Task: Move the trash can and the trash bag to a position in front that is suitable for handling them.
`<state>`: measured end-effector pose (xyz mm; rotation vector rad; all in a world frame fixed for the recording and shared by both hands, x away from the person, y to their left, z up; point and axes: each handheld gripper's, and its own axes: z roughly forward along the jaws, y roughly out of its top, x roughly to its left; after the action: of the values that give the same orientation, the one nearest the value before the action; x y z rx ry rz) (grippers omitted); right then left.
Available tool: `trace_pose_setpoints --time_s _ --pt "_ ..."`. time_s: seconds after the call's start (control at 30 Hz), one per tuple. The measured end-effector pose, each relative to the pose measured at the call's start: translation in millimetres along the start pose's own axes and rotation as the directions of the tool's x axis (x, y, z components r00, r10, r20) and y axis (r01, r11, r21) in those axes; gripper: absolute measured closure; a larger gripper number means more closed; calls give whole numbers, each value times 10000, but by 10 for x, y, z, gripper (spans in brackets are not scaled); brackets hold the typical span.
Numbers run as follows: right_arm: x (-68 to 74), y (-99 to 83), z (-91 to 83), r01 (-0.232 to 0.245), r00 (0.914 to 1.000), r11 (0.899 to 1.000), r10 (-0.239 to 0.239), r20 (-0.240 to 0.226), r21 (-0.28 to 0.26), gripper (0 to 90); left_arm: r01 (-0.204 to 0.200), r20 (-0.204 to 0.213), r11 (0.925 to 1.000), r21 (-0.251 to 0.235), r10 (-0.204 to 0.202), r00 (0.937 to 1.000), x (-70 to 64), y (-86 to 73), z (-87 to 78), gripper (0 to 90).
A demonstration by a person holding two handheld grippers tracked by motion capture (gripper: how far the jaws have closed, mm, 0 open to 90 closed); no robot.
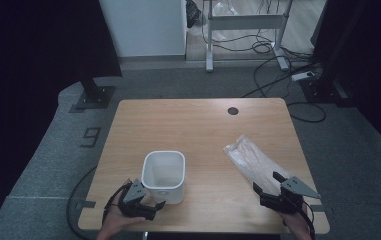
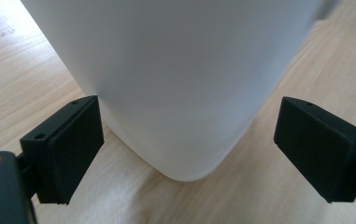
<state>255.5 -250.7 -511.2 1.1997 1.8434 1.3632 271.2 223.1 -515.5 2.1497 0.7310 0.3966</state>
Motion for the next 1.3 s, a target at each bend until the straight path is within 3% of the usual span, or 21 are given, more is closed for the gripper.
trace_pose_setpoints --time_s 0.2,0.43,0.63,0.93,1.3 --pt "-14 43 0 0 10000 10000 0 -71 -23 140 103 87 9999 -80 -102 9999 -1 121 159 89" --pt "-9 100 30 -59 9997 9999 55 -223 -149 141 -114 317 9999 -22 115 9994 -8 297 375 93" --pt "28 81 37 145 9995 9999 -146 -294 -46 141 -306 437 9995 -74 308 9986 -91 461 563 94" --pt "22 82 -16 63 9997 9999 -66 -220 -113 142 -320 523 9994 -165 328 9981 -171 588 728 95" --pt "13 76 -46 56 9999 9999 -58 -128 -144 143 -386 299 9990 -209 392 9988 -229 695 851 105"
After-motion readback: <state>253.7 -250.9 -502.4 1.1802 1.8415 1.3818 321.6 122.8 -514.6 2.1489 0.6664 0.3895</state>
